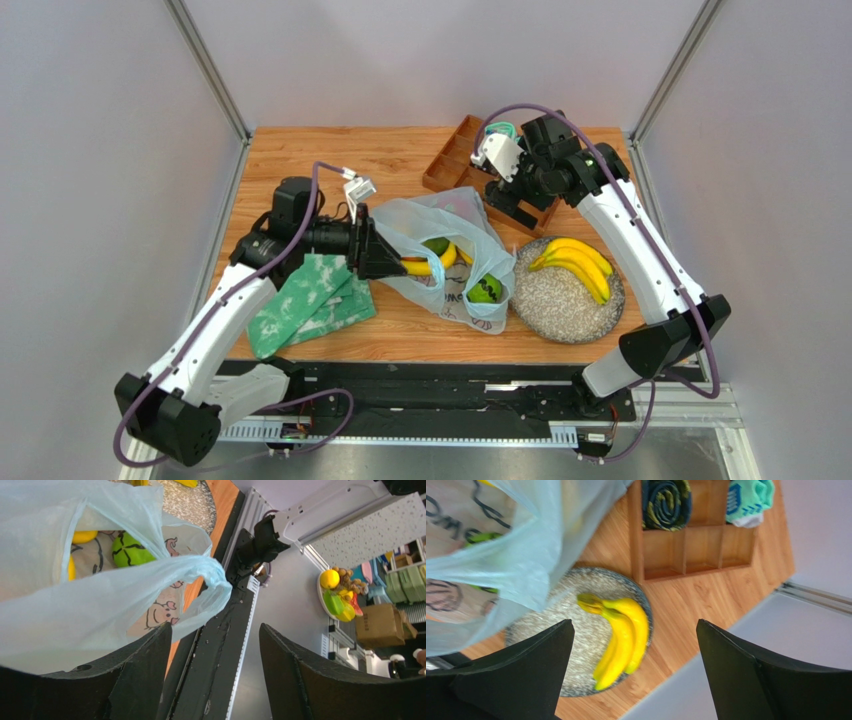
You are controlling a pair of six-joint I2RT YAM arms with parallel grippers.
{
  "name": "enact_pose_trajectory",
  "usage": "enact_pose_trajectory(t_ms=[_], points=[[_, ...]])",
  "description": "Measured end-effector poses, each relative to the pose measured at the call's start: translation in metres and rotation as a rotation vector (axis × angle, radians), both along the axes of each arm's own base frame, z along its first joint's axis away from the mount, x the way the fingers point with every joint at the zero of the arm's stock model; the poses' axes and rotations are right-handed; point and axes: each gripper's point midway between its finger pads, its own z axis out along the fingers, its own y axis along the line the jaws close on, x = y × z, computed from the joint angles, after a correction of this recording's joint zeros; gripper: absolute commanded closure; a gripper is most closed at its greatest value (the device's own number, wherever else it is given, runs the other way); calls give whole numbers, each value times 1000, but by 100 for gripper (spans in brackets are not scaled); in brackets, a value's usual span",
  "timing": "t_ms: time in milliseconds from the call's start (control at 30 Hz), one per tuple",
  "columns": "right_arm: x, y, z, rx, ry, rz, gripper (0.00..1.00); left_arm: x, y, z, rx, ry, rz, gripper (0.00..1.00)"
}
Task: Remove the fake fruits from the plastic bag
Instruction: Adjust the plastic bag at the center of the board.
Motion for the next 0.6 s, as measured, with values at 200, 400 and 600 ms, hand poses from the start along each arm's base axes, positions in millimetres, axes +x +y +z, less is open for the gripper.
enact_pose_trajectory(t_ms=[200,400,600], points=[[-8,35,-14,189,155,-56,0,2,-30,11,15,21,-138,9],[-17,54,-16,324,236,-131,0,-15,-60,-4,91,15,-231,2],[-17,56,-17,356,247,-183,0,-9,-81,-45,258,35,-145,1]])
